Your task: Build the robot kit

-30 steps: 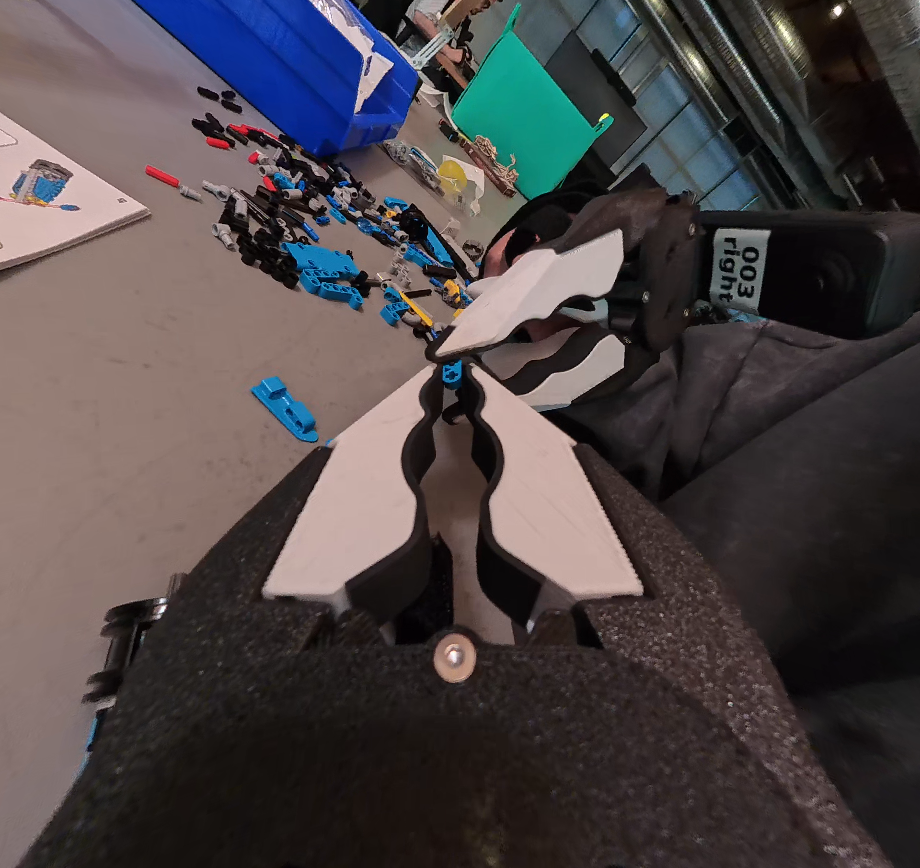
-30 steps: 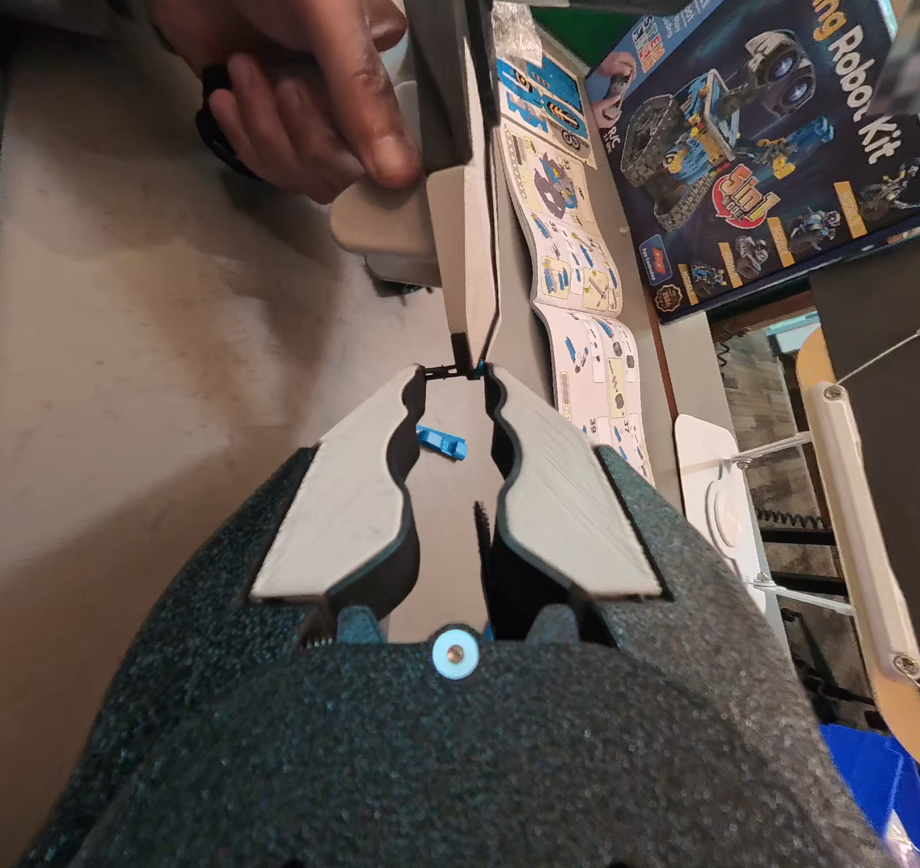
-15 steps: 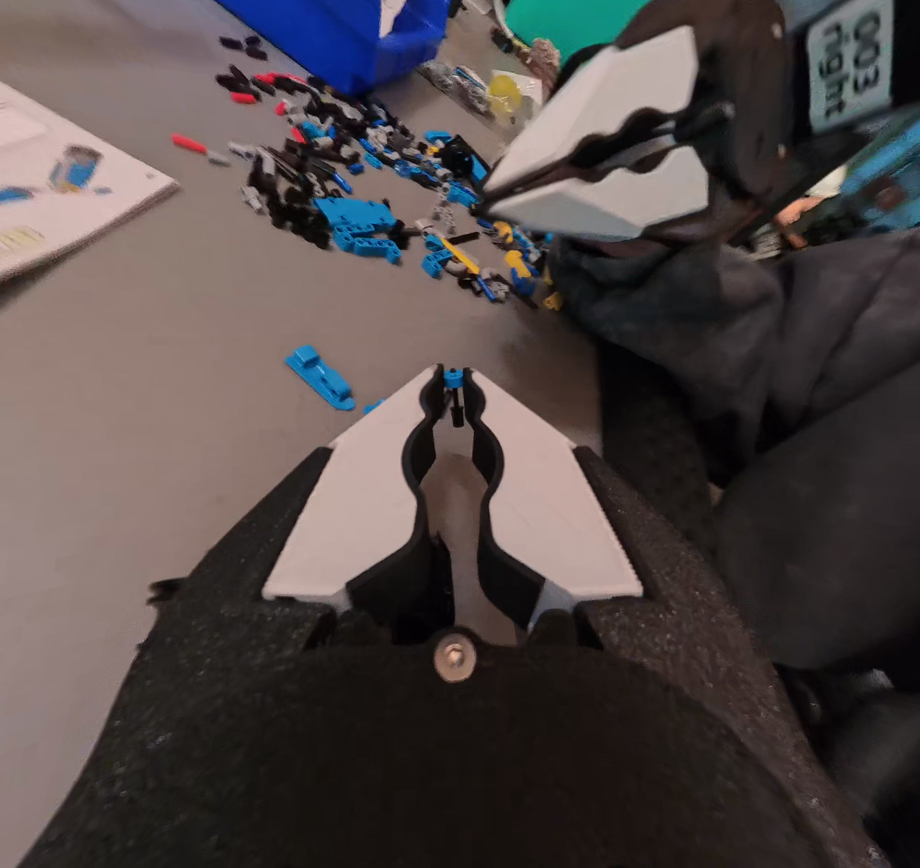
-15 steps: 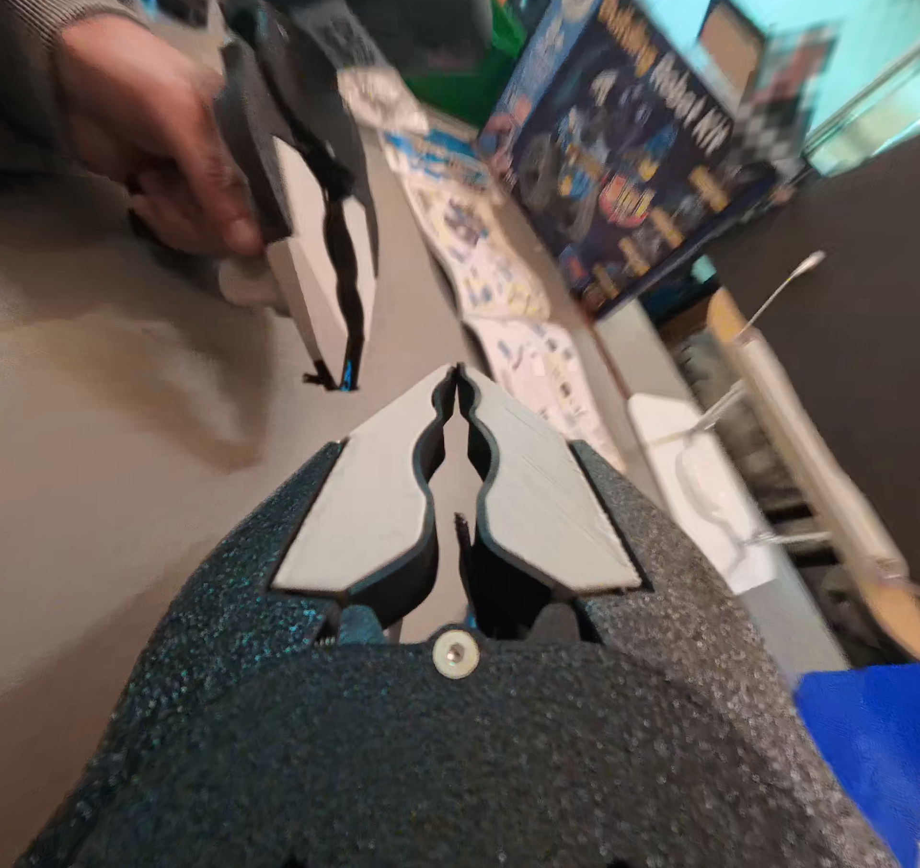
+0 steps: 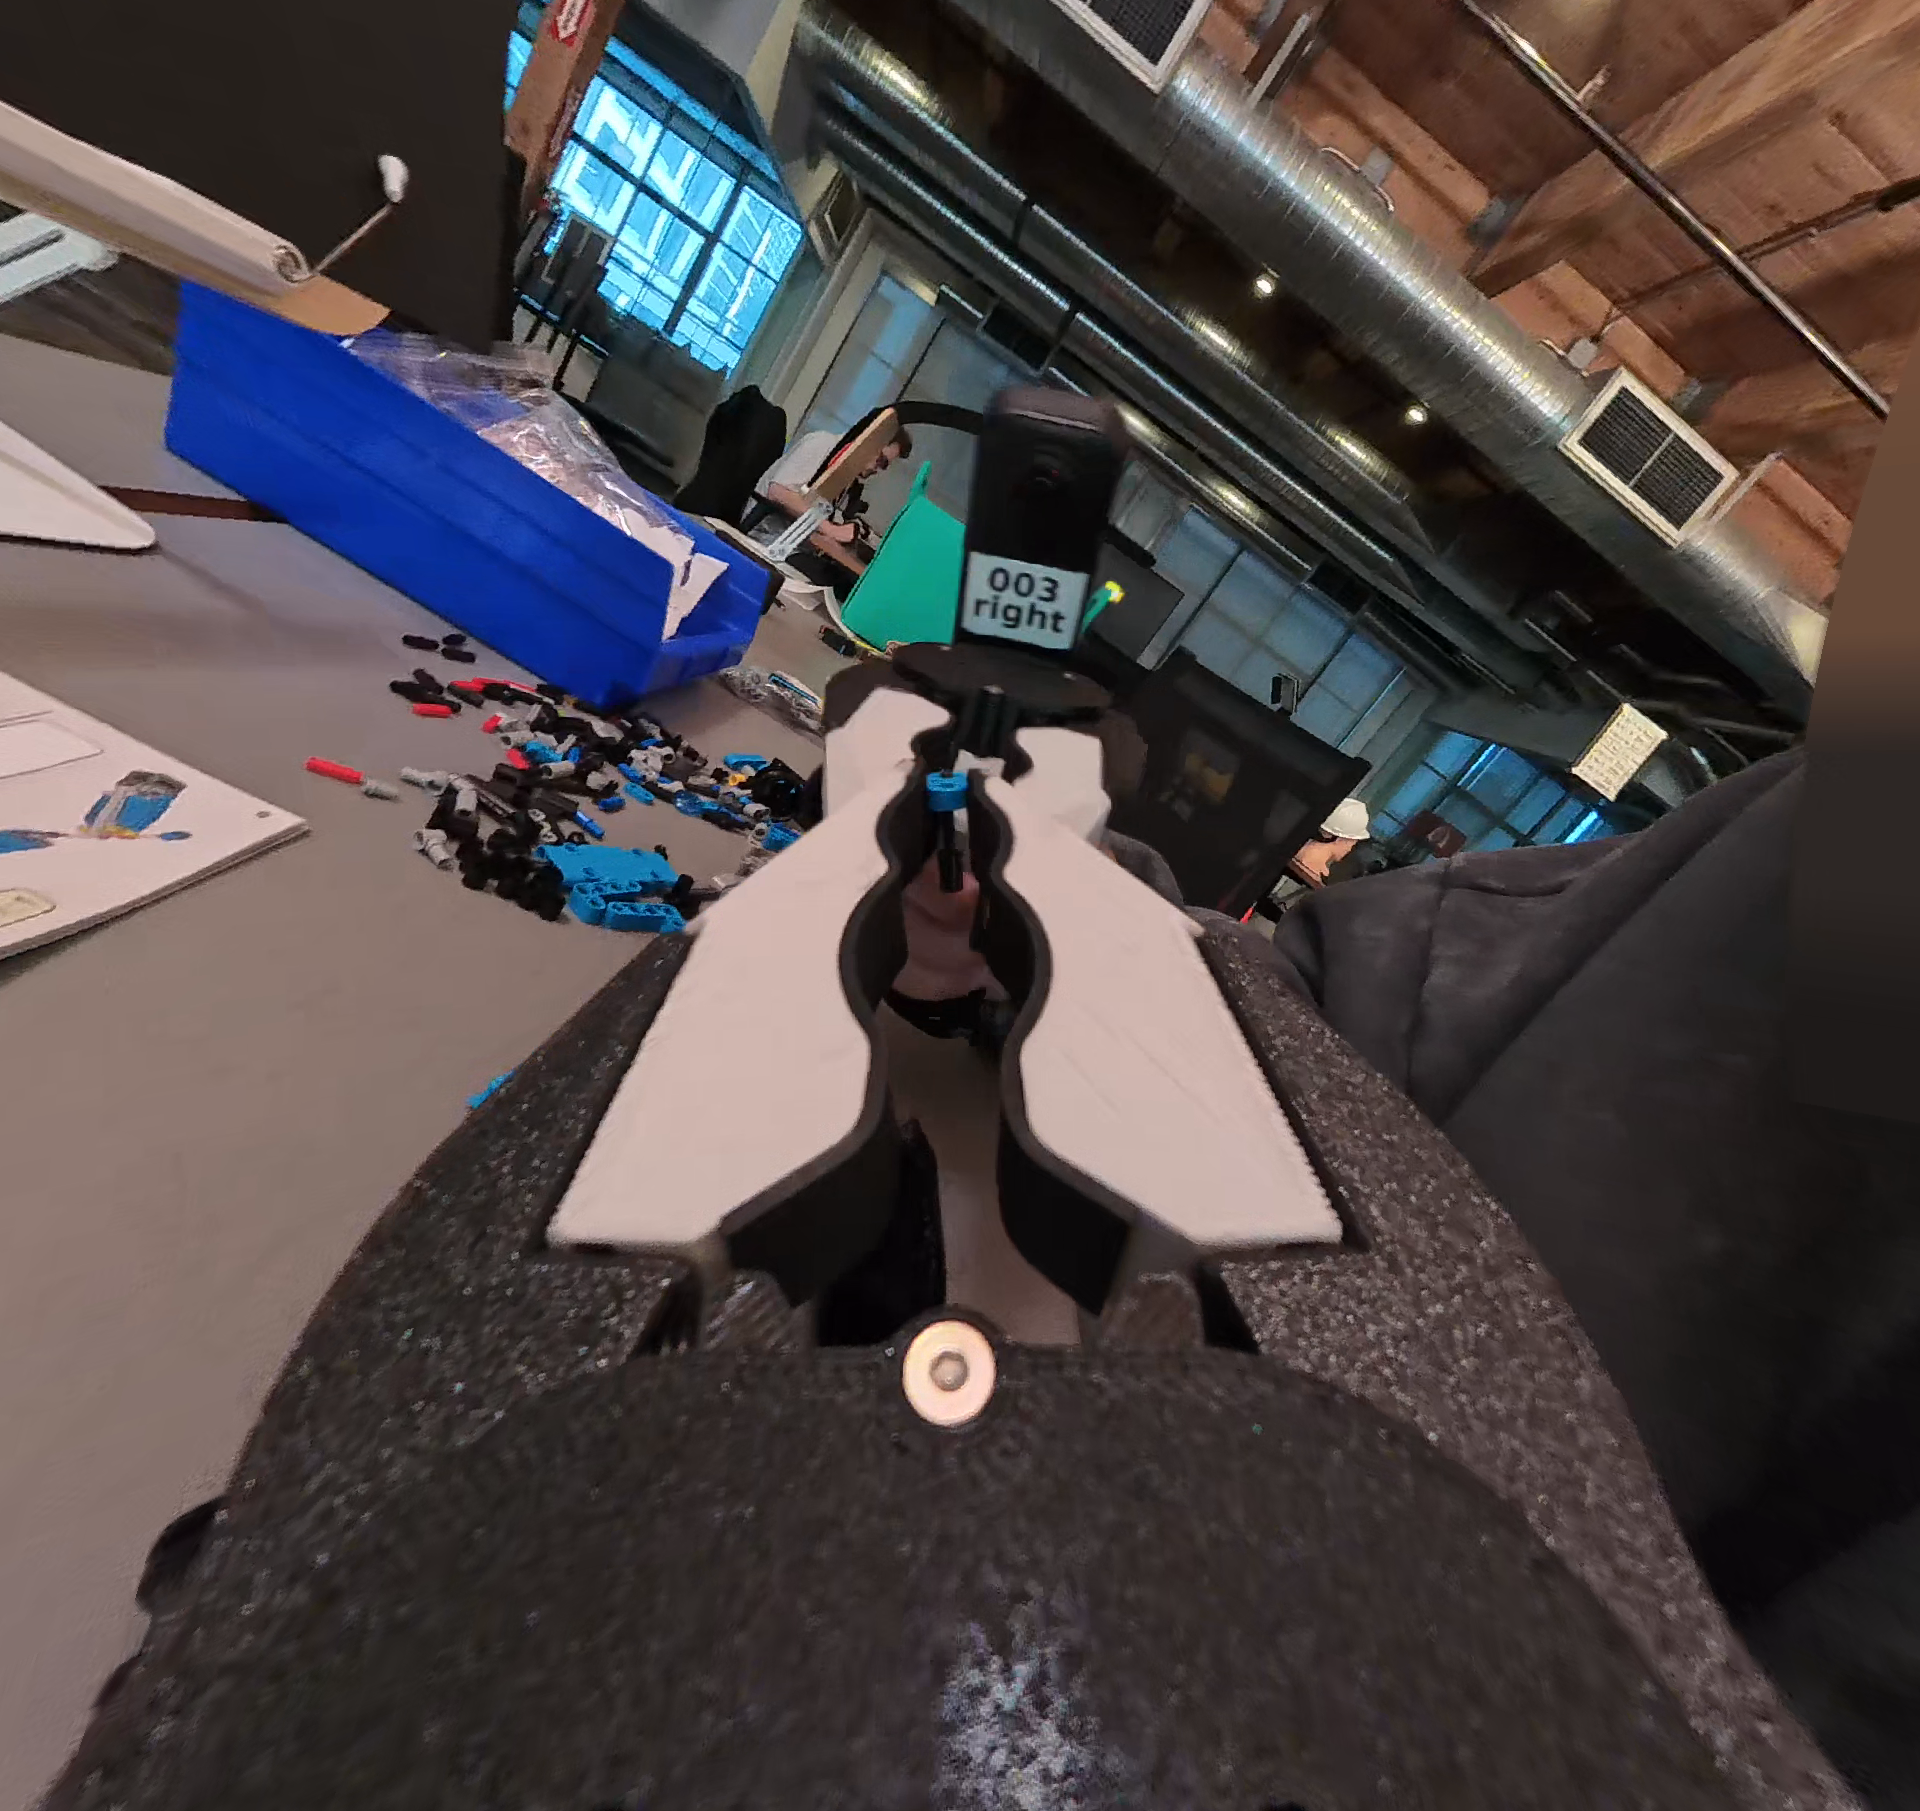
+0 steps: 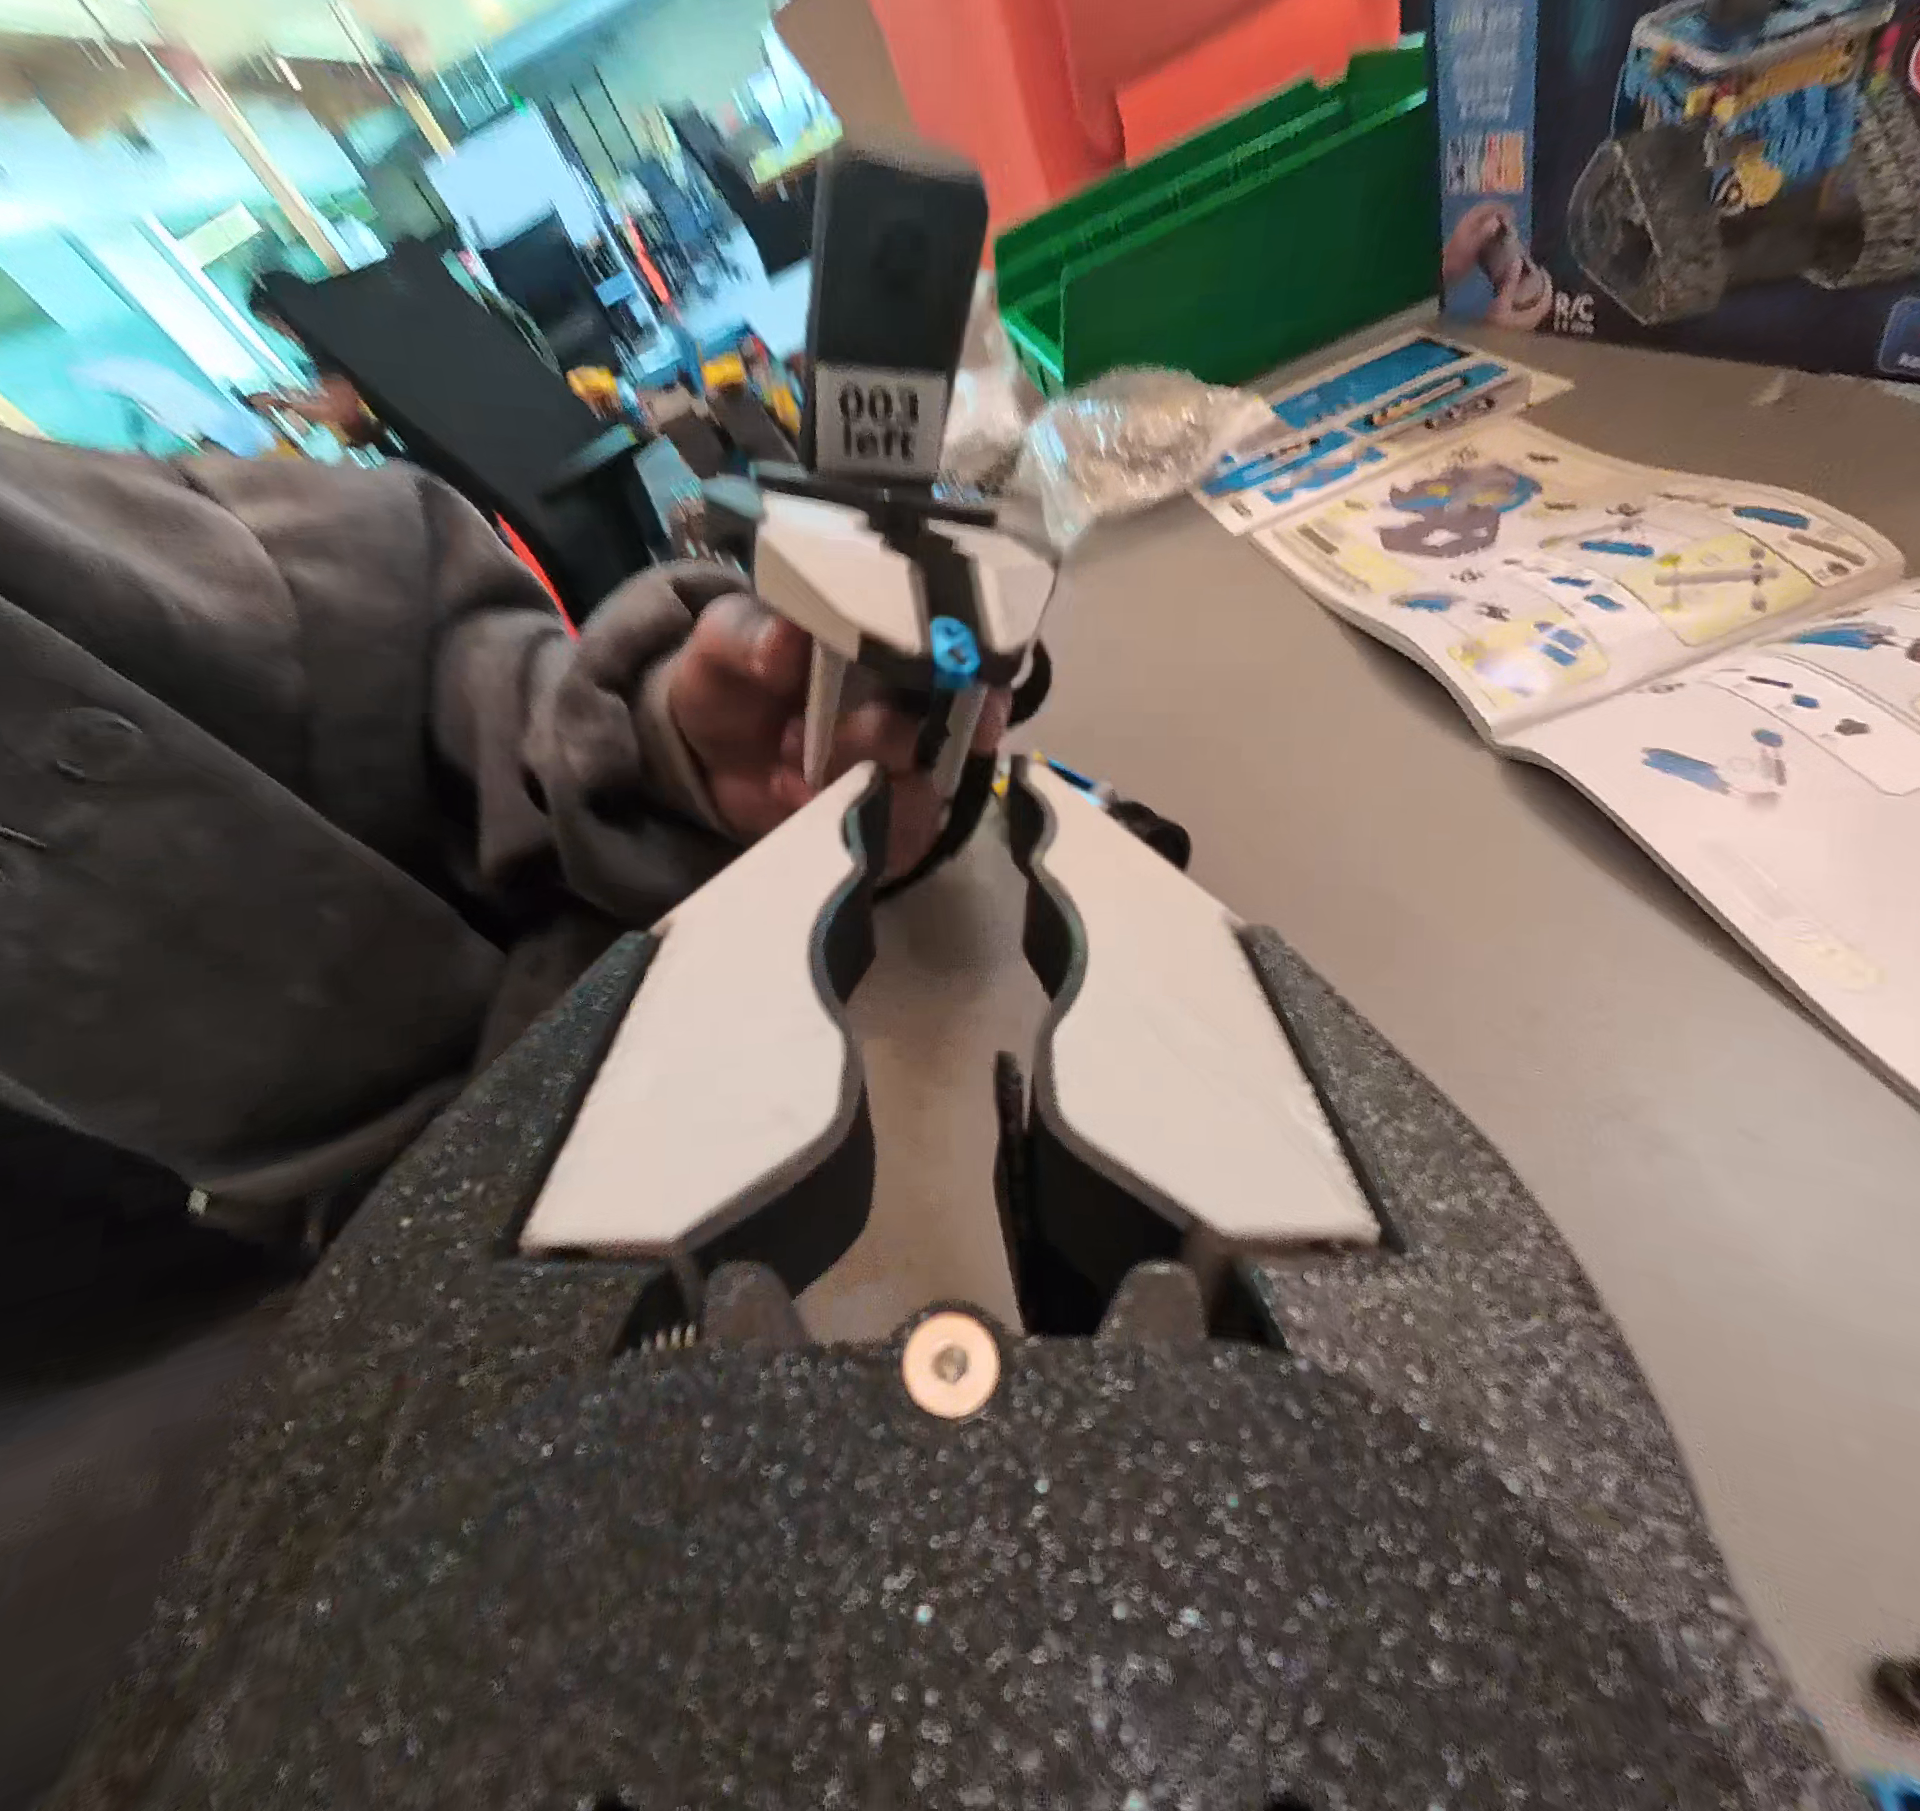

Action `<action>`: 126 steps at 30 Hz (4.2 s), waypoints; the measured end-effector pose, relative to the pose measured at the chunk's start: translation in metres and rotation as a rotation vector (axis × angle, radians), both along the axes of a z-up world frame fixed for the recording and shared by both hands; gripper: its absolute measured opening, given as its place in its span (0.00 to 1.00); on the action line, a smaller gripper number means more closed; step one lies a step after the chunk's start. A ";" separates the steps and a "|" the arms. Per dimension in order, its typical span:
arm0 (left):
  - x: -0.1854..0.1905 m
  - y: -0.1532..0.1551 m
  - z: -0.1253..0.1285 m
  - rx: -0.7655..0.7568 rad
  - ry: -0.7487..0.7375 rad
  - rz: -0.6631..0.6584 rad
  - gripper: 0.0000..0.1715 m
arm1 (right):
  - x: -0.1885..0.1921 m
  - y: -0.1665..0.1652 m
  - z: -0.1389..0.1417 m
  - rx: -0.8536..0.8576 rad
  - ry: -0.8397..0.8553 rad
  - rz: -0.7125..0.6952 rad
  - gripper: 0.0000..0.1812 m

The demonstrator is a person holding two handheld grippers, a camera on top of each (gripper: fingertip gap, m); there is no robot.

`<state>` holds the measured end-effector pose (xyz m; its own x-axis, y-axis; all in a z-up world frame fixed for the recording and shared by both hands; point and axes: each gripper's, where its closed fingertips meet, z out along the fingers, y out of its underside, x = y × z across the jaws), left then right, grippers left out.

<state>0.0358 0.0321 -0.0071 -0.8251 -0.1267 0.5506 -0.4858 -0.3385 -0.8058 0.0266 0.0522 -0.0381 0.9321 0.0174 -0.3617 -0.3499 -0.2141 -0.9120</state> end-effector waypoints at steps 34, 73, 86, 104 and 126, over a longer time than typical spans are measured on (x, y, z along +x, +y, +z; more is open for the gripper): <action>-0.008 -0.010 -0.008 0.057 0.013 -0.052 0.04 | -0.009 -0.011 0.004 0.055 0.204 0.102 0.01; -0.008 0.003 -0.004 0.061 0.006 -0.050 0.04 | -0.005 -0.010 0.015 0.130 0.232 0.063 0.00; -0.012 -0.016 -0.025 0.254 -0.102 -0.036 0.00 | 0.021 -0.033 0.019 0.129 0.188 -0.020 0.02; -0.019 -0.024 -0.045 0.434 -0.169 -0.063 0.04 | -0.003 -0.029 -0.004 -0.012 0.104 0.106 0.02; -0.028 -0.026 -0.060 0.507 -0.165 -0.156 0.04 | -0.015 -0.027 -0.023 -0.088 -0.034 0.177 0.02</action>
